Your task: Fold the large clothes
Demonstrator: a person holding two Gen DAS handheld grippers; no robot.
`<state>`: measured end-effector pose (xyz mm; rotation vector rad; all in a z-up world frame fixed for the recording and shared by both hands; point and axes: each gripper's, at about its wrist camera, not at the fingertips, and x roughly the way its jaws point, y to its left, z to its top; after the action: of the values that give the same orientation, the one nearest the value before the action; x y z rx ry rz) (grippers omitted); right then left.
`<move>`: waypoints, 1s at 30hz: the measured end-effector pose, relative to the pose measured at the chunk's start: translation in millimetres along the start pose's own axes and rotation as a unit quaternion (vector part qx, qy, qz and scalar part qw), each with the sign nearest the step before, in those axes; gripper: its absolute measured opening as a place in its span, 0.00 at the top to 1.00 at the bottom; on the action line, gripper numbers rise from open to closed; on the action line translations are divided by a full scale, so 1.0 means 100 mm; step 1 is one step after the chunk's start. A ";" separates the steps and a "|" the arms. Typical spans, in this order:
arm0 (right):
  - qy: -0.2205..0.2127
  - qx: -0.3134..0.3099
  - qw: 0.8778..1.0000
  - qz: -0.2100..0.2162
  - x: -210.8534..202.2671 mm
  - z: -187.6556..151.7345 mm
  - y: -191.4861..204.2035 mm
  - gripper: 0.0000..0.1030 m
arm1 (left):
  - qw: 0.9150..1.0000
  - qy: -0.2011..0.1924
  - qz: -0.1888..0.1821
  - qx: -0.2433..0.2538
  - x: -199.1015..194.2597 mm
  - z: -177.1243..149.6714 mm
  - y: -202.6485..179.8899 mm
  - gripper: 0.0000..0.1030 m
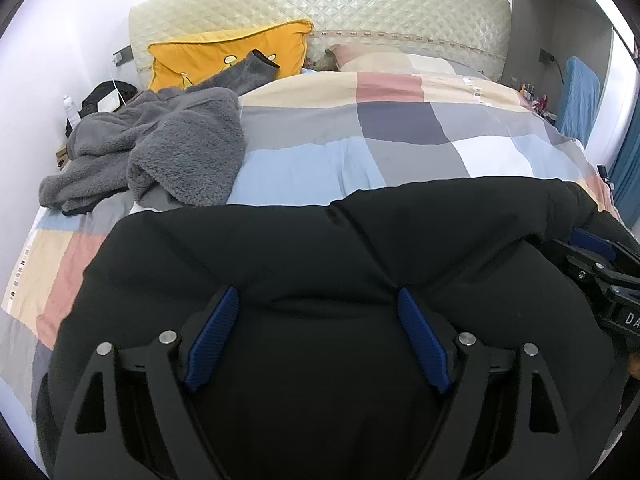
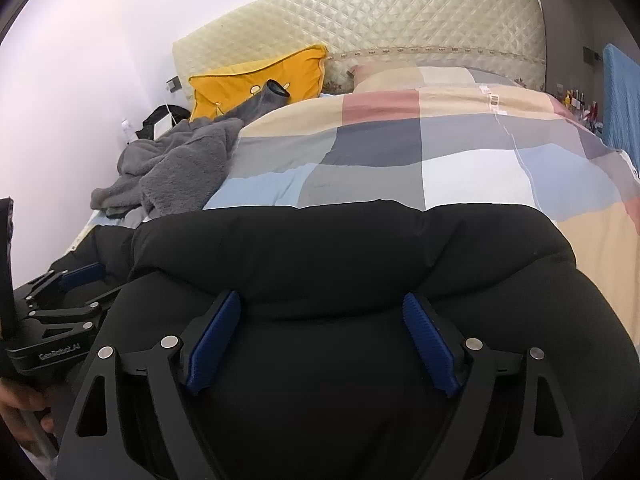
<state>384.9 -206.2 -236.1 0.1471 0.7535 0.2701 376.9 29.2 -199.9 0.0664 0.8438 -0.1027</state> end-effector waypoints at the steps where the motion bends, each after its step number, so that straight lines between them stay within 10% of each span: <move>1: 0.001 -0.001 1.000 0.001 0.02 0.01 0.00 0.18 | 1.000 0.001 -0.003 -0.002 0.01 0.01 0.02 0.20; 8: -0.006 -0.012 1.000 0.020 -0.08 -0.05 0.00 0.19 | 0.997 -0.015 -0.064 -0.038 -0.19 -0.08 0.40 0.20; 18: -0.062 0.044 0.997 0.029 -0.88 0.14 -0.60 0.19 | 0.988 -0.076 -0.015 -0.131 -0.87 0.00 1.21 0.13; 22: -0.021 0.111 0.993 0.021 -0.81 0.09 -1.15 0.15 | 0.981 -0.030 0.037 -0.188 -0.56 -0.11 1.59 0.05; 30: 0.084 0.183 0.978 0.053 -0.28 -0.17 -1.59 0.09 | 0.954 0.065 -0.119 -0.267 0.05 -0.30 1.80 0.05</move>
<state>383.1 -365.8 -266.4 0.5192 0.9600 0.2444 379.0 210.3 -220.2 -0.5439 0.9849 -0.0933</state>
